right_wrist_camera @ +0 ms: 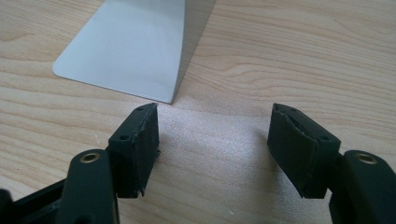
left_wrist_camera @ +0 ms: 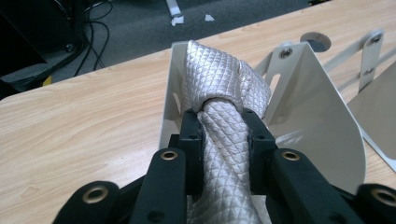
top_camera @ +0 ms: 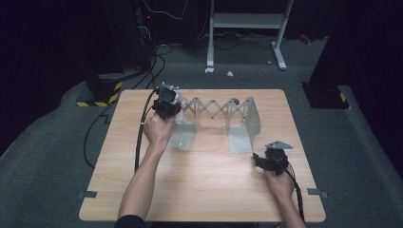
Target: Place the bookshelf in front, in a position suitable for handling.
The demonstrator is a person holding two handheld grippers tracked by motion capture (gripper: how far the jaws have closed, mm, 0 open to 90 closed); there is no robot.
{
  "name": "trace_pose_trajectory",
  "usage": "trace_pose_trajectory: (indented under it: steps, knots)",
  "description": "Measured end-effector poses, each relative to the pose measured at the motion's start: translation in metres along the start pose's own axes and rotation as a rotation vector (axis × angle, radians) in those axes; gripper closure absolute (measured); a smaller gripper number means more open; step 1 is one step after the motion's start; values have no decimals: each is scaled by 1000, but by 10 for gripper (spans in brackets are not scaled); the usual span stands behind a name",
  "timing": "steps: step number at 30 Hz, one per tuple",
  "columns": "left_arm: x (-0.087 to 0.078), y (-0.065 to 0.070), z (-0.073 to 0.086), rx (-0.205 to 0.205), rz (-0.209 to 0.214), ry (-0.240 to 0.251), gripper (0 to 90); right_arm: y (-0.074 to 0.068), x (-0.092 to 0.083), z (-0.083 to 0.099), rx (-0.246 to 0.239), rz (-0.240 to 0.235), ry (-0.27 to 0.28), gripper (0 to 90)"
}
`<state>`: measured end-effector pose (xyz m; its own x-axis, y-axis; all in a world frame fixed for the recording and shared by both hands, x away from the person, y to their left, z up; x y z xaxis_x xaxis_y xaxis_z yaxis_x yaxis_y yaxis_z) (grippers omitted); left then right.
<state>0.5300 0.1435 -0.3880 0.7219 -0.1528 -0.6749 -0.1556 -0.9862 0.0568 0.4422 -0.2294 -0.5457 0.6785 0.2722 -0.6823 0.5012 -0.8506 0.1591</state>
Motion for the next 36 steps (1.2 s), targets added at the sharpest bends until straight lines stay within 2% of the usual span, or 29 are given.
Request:
trace_pose_trajectory:
  steps: [2, 8, 11, 13, 18, 27, 28, 31, 36]
  knots:
    - [3, 0, 2, 2, 1, -8, 739, 0, 0, 0, 1, 0, -1, 341]
    - [24, 5, 24, 18, 5, -51, 738, 0, 0, 0, 1, 0, -1, 341]
    - [31, 6, 30, 22, 9, -68, 738, 0, 0, 0, 1, 0, -1, 341]
    - [42, 8, 41, 33, 6, -90, 737, 0, 0, 0, 0, 0, 0, 341]
    - [55, 7, 54, 33, 13, -120, 737, 0, 0, 0, 1, 0, -1, 341]
    - [80, 8, 82, 43, 26, -209, 737, 0, 0, 0, 1, 0, -1, 341]
    - [80, 8, 82, 43, 26, -209, 737, 0, 0, 0, 1, 0, -1, 341]
    - [87, 9, 95, 46, 35, -236, 738, 0, 0, 0, 0, 0, 0, 341]
    - [83, 9, 106, 50, 41, -248, 740, 0, 0, 0, -2, 0, -1, 340]
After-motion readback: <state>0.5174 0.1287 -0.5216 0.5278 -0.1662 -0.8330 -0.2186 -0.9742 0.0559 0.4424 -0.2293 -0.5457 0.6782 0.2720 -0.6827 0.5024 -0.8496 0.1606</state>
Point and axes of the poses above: each handheld gripper's, and its own axes: x roughly forward along the jaws, z roughly out of its underside, y roughly to its right, the point moved 3 cm from there along x, roughly forward along the jaws, and after that the axes turned 11 degrees about -x, right-handed, at the moved point
